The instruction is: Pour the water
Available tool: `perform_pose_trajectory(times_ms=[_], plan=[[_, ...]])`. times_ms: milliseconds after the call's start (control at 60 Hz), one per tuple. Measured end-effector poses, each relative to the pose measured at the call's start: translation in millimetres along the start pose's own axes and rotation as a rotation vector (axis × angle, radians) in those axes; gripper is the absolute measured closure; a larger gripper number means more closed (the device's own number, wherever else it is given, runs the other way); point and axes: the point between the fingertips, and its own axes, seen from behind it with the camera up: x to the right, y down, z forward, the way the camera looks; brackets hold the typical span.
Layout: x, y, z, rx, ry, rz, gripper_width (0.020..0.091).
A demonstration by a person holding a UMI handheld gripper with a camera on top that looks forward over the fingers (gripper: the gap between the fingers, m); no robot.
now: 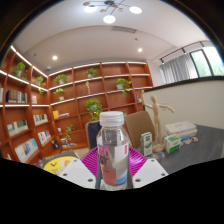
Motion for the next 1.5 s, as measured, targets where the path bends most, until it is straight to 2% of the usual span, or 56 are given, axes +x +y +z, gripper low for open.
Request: perform_pose_trajectory(times_ms=[83,167,283,533,567,667,800,833,900,967,1233,1400,1500], plan=[[49,13,17,-0.003,0.110,-0.150,0.0705],[65,13,14,-0.006,0.165,-0.190,0.0705],[102,35,30,-0.018,0.218,-0.202,0.0706],[142,80,51,-0.064,0.257,-0.222,0.0701],[141,76,52,-0.034,0.247,-0.216,0.0705],[141,76,52,-0.030,0.239,-0.188,0.0692],[148,78,49,-0.028,0.247,-0.124,0.0580],[149,82,48,-0.044,0.247,-0.112,0.0511],[147,87,42,-0.064,0.231,-0.094,0.0329],[143,87,32,-0.058,0.205,-0.066,0.0256],[117,62,-65,-0.027,0.069,-0.030,0.0256],[133,43,-134,-0.027,0.100,-0.077,0.0258],[138,49,-159,-0.044,0.100,-0.112,0.0258]])
